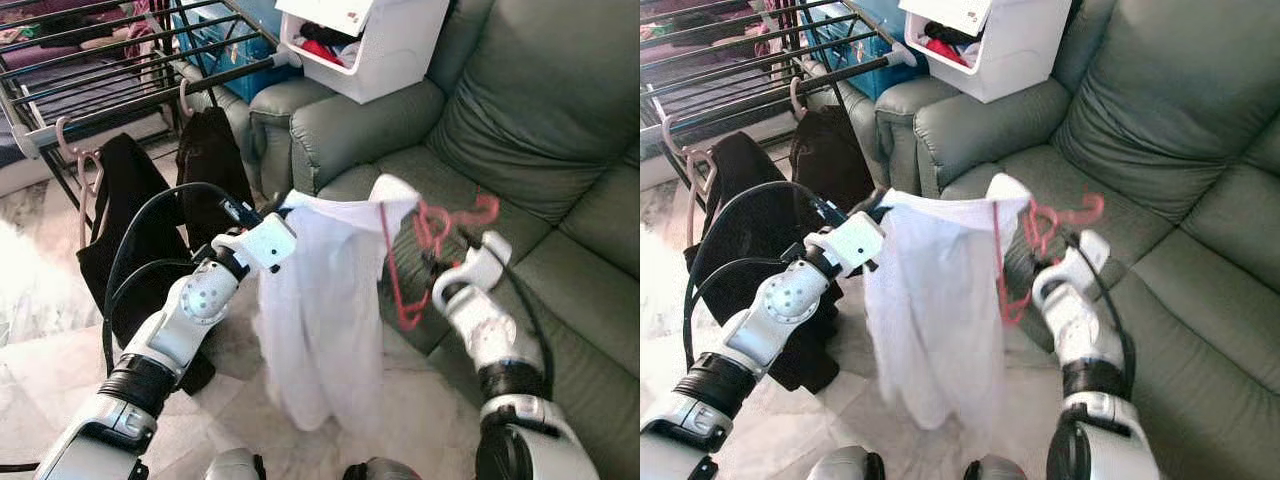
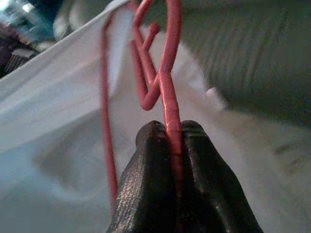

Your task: Hang hanger

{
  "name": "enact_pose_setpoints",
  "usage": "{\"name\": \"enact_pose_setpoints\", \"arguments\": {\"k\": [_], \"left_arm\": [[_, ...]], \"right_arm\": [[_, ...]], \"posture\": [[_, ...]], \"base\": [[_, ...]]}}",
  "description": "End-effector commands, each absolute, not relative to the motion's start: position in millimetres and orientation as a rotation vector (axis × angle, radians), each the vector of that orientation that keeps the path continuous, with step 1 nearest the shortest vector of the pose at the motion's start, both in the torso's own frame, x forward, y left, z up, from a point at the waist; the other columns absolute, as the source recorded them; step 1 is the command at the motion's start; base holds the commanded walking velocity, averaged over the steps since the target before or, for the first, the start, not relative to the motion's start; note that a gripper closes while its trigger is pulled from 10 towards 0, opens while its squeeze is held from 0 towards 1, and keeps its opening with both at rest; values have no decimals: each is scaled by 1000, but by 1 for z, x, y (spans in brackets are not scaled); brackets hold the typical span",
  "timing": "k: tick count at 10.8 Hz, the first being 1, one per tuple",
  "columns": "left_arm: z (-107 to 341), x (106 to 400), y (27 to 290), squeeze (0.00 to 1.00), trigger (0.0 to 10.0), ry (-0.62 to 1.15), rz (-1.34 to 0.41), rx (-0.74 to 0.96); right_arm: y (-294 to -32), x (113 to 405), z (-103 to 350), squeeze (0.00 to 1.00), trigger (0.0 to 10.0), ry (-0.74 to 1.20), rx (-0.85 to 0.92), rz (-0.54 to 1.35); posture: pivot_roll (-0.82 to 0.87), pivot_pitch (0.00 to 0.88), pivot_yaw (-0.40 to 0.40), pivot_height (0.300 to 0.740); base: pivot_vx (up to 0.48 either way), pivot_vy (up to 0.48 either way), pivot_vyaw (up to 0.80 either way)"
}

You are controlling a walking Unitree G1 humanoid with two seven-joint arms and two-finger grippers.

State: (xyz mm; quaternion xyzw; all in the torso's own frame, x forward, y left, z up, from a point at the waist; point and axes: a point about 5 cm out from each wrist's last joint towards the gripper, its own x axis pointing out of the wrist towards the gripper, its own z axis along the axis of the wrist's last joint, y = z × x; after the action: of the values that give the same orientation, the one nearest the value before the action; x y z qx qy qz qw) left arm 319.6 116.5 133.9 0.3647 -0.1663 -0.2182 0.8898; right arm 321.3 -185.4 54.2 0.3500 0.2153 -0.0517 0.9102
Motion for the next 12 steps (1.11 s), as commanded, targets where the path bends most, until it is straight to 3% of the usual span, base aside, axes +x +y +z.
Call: {"name": "enact_pose_setpoints", "arguments": {"k": [1, 4, 6, 8, 9, 10, 11, 12], "left_arm": [[155, 322, 124, 0, 10000, -445, -354, 735], [155, 321, 116, 0, 10000, -479, -398, 740], [161, 317, 110, 0, 10000, -527, -402, 692], [179, 319, 106, 0, 10000, -590, -374, 635], [183, 321, 106, 0, 10000, -603, -362, 636], [178, 324, 110, 0, 10000, -569, -379, 678], [163, 324, 114, 0, 10000, -493, -487, 752], [149, 323, 114, 0, 10000, -412, -600, 813]], "right_arm": [[-179, 319, 59, 0, 10000, 434, 733, 2], [-129, 298, 83, 0, 10000, 422, 798, 545], [-126, 287, 76, 0, 10000, 488, 888, 590], [-127, 279, 60, 0, 10000, 558, 855, 540], [-131, 280, 57, 0, 10000, 561, 780, 515], [-140, 282, 63, 0, 10000, 489, 500, 587], [-160, 283, 78, 0, 10000, 418, 66, 736], [-174, 283, 92, 0, 10000, 388, -77, 811]], "posture": [[-29, 0, -55, 740], [-29, 0, -57, 740], [-31, 0, -54, 740], [-28, 0, -54, 740], [-25, 0, -53, 740], [-25, 0, -49, 740], [-36, 0, -41, 740], [-42, 0, -38, 740]], "base": [[0, 0, 0], [0, 0, 0], [0, 0, 0], [0, 0, 0], [0, 0, 0], [0, 0, 0], [0, 0, 0], [0, 0, 0]]}}
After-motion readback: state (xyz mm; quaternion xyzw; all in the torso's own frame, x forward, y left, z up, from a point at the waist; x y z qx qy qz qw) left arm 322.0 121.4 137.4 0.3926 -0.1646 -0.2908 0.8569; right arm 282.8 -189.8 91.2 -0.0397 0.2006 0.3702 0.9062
